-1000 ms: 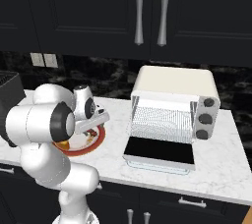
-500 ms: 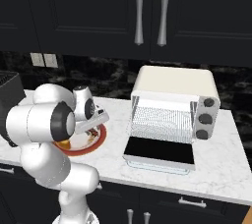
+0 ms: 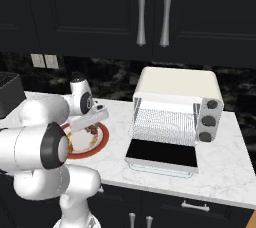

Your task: Pick up the kebab skewer and baguette bread, and place them inside the toaster oven. Close the toaster oven door and start by setting the timer.

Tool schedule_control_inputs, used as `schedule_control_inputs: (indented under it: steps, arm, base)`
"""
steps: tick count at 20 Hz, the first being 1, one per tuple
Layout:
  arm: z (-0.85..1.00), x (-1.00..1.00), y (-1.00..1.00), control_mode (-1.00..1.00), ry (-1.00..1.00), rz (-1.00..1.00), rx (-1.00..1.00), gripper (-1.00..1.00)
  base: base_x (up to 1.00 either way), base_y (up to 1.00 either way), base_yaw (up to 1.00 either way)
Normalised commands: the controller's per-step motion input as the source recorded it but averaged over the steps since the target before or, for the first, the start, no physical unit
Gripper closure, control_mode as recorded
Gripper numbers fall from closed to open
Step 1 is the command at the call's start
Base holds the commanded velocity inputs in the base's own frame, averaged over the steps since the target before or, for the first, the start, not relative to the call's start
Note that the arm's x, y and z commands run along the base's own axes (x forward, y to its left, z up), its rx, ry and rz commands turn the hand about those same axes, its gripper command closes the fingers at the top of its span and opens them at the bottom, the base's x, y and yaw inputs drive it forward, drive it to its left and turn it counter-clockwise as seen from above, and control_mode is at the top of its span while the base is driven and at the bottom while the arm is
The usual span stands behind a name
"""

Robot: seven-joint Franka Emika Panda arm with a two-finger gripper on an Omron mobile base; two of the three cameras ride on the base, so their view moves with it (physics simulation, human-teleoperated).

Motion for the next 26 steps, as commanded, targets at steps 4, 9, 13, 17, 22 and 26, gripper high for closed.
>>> schedule_control_inputs:
  steps: [4, 9, 13, 17, 22, 26]
  arm:
    - [1.00, -1.00, -0.39, -1.00, 0.00, -0.01, 0.08, 1.00]
    - [0.92, -0.94, -0.99, -1.00, 0.00, -0.09, 0.11, 1.00]
    - [0.76, -0.22, -1.00, -1.00, 0.00, -0.14, 0.06, 1.00]
    - [0.52, 0.06, -1.00, -1.00, 0.00, -0.15, 0.03, 1.00]
    - [0.13, 0.72, -0.88, -1.00, 0.02, -0.11, 0.04, 1.00]
    - [-0.13, 0.54, -0.50, -1.00, 0.00, -0.09, 0.07, 1.00]
  base:
    - [0.00, 0.00, 0.00]
    - [0.00, 0.00, 0.00]
    - [0.00, 0.00, 0.00]
    - [0.00, 0.00, 0.00]
    - [0.00, 0.00, 0.00]
    - [0.00, 0.00, 0.00]
